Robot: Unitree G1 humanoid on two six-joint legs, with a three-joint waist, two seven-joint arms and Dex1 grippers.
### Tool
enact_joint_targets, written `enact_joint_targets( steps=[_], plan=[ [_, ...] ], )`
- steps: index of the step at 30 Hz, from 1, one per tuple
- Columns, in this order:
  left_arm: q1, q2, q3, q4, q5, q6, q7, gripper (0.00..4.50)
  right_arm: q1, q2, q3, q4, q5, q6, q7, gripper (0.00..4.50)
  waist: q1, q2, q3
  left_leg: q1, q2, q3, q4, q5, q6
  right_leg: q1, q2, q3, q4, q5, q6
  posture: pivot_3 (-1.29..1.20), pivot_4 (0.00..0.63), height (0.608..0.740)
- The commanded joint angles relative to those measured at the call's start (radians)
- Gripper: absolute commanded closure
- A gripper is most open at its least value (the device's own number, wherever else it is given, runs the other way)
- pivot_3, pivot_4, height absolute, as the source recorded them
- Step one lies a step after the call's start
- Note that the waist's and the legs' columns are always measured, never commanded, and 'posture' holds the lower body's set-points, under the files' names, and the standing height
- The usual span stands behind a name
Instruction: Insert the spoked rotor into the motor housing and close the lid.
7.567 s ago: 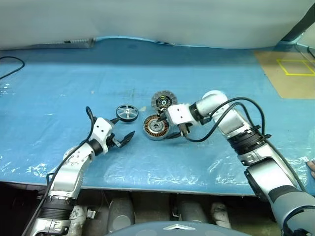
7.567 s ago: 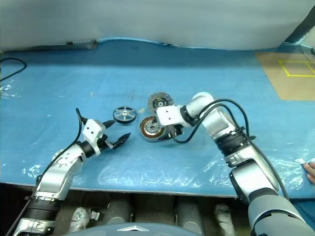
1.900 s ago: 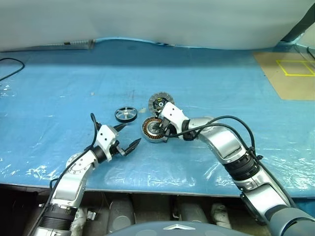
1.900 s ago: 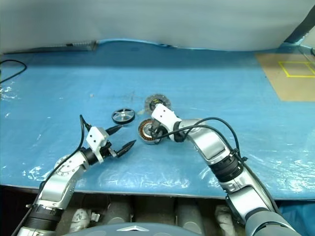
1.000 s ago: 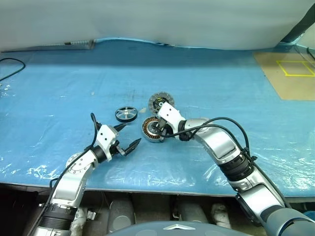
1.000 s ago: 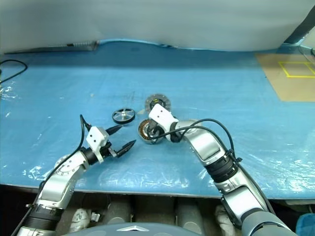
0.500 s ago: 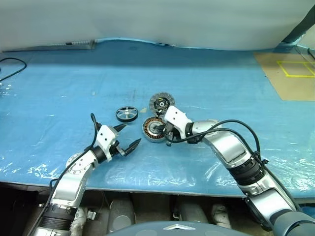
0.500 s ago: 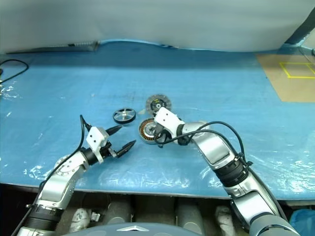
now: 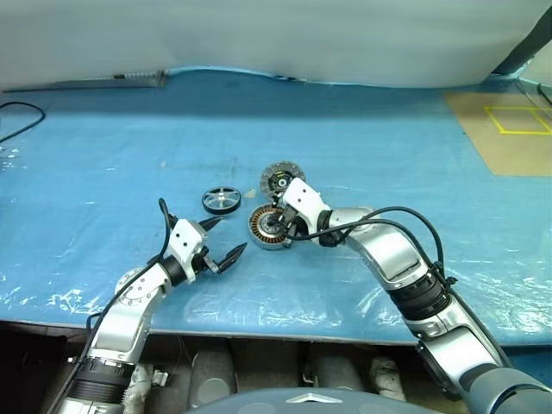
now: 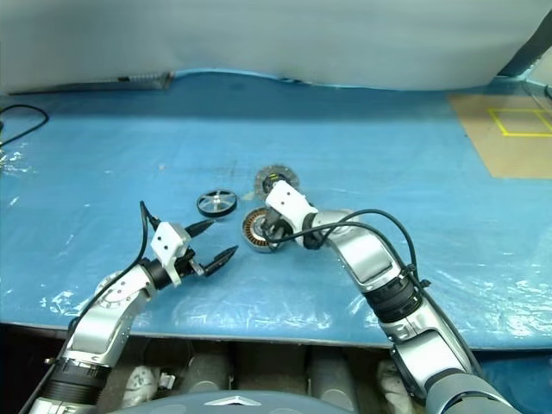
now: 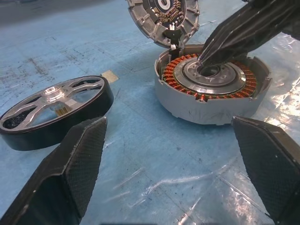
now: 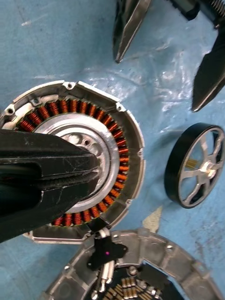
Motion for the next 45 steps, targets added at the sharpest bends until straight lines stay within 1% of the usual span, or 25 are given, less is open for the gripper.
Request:
enact_joint_targets(
  steps=[1, 6, 12, 18, 29, 45],
  plan=[
    [-0.004, 0.008, 0.010, -0.032, -0.010, -0.009, -0.002, 0.00, 0.027, -0.048, 0.028, -0.033, -0.021, -0.018, 0.034, 4.47, 0.002, 0.000, 0.000, 0.000, 0.000, 0.000, 0.000, 0.000, 0.000, 0.000, 0.000, 0.000, 0.000, 0.000, 0.000, 0.00, 0.150, 0.740],
    [-0.007, 0.007, 0.010, -0.033, -0.011, -0.006, 0.000, 0.00, 0.040, -0.085, 0.023, -0.060, -0.015, -0.009, 0.061, 4.47, 0.004, 0.000, 0.000, 0.001, 0.000, 0.000, 0.000, 0.000, 0.000, 0.001, 0.000, 0.000, 0.000, 0.000, 0.000, 0.00, 0.150, 0.740],
    [-0.012, 0.007, 0.008, -0.030, -0.011, -0.004, -0.001, 0.00, 0.040, -0.097, 0.012, -0.099, -0.001, 0.009, 0.081, 4.47, 0.004, 0.000, 0.000, 0.001, 0.000, 0.000, 0.000, 0.000, 0.000, 0.001, 0.000, 0.000, 0.000, 0.000, 0.000, 0.00, 0.150, 0.740],
    [-0.018, 0.007, 0.008, -0.021, -0.010, -0.008, -0.004, 0.00, 0.039, -0.077, 0.016, -0.067, -0.018, -0.002, 0.068, 4.47, 0.004, 0.000, 0.000, 0.001, 0.000, 0.000, 0.000, 0.000, 0.000, 0.001, 0.000, 0.000, 0.000, 0.000, 0.000, 0.00, 0.150, 0.740],
    [-0.026, 0.013, 0.011, -0.008, -0.010, -0.013, -0.011, 0.00, 0.012, -0.025, -0.018, -0.026, -0.015, -0.003, 0.026, 4.47, -0.003, 0.000, 0.000, 0.002, 0.000, 0.000, 0.001, 0.000, 0.000, 0.001, 0.000, 0.001, 0.003, 0.000, 0.000, 0.00, 0.150, 0.740],
    [-0.028, 0.013, 0.010, -0.015, -0.008, -0.008, -0.018, 0.00, 0.006, 0.032, -0.031, -0.069, 0.011, 0.019, 0.022, 4.47, -0.005, 0.000, 0.000, 0.001, 0.000, 0.000, 0.001, 0.000, 0.000, 0.000, 0.000, 0.001, 0.002, 0.000, 0.000, 0.00, 0.150, 0.740]
  ],
)
